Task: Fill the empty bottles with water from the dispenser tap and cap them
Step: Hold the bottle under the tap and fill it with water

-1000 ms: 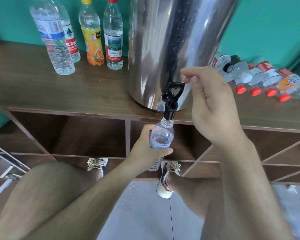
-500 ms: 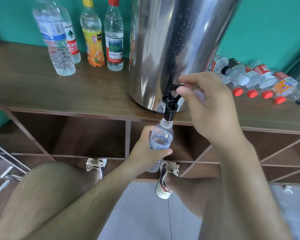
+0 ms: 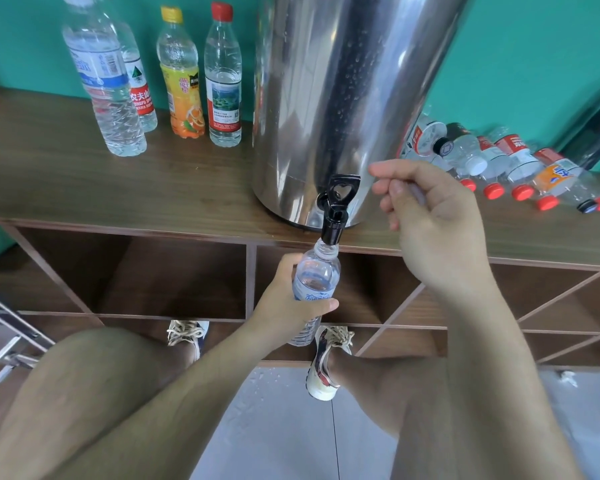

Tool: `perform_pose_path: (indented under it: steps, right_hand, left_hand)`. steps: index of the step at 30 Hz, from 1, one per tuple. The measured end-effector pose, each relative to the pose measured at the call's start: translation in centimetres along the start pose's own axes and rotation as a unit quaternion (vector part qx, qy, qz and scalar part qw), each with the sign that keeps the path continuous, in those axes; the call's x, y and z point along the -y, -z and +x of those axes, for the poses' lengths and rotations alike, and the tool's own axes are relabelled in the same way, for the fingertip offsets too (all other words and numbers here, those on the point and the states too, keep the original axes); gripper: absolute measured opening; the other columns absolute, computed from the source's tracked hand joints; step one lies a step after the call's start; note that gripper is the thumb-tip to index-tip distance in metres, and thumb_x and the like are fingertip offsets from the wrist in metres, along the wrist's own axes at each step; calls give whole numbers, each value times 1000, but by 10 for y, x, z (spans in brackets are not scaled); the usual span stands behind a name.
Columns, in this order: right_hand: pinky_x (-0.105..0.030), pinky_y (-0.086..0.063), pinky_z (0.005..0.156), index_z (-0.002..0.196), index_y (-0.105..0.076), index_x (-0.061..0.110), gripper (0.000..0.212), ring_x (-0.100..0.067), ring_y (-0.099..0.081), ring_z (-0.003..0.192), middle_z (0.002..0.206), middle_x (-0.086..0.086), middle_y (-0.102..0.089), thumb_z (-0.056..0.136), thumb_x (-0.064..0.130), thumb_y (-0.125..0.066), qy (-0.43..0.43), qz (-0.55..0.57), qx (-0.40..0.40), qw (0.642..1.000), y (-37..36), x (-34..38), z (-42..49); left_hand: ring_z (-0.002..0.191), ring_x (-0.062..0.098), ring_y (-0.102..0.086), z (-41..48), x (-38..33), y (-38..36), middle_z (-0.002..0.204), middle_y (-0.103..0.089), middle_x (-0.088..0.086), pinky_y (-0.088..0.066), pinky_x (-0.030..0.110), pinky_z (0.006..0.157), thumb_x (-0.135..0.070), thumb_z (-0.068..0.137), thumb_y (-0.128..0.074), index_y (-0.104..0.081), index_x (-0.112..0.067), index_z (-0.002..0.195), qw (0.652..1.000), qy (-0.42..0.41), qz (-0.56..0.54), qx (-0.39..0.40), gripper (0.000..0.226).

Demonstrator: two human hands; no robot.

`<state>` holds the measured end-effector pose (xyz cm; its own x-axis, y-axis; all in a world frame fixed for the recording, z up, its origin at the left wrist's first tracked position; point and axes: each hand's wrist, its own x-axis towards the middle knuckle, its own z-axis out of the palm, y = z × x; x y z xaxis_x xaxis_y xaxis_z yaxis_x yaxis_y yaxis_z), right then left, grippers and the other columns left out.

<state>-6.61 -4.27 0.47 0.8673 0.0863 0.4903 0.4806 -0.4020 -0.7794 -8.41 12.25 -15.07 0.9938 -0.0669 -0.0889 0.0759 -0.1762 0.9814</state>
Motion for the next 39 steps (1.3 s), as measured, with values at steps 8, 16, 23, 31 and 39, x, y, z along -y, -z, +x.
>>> perform_pose_path:
  steps: [8,16,23,31,39]
  right_hand:
    - [-21,-39,91,126,-72,19,36,-7,-47,94,108,11,-56,90,24,-81,158,-209,78,962,-16,-1,10]
    - [-15,-38,82,103,-70,7,19,-16,-51,91,95,9,-52,85,6,-79,200,-206,50,957,-27,-6,17]
    - [-27,-37,72,84,-68,0,13,-21,-47,80,84,8,-47,82,-7,-78,285,-200,1,938,-30,-9,8]
    - [-36,-45,72,81,-70,-3,15,-32,-53,76,80,-10,-61,82,-17,-74,289,-194,2,938,-37,-35,-22]
    - [-33,-45,86,117,-53,9,26,-24,-57,97,107,-17,-60,100,-5,-39,180,-1,-23,983,-18,-31,-36]
  left_hand:
    - [103,-19,-56,3,3,-1,114,-57,-24,-47,2,72,-28,80,-88,-38,-37,132,1000,-6,11,-3,73]
    - [108,-1,-61,3,3,2,118,-57,-23,-50,6,76,-29,81,-87,-38,-36,135,1000,-12,11,-6,74]
    - [104,-14,-58,4,4,1,116,-58,-24,-48,4,76,-27,79,-88,-39,-36,134,1000,-11,12,-5,74]
    - [98,-16,-60,4,5,0,113,-62,-19,-46,2,74,-21,78,-89,-41,-32,133,1000,-13,-1,-9,74]
    - [105,-7,-63,3,5,2,114,-64,-22,-48,13,83,-25,78,-89,-42,-40,130,1000,-5,-5,-2,71]
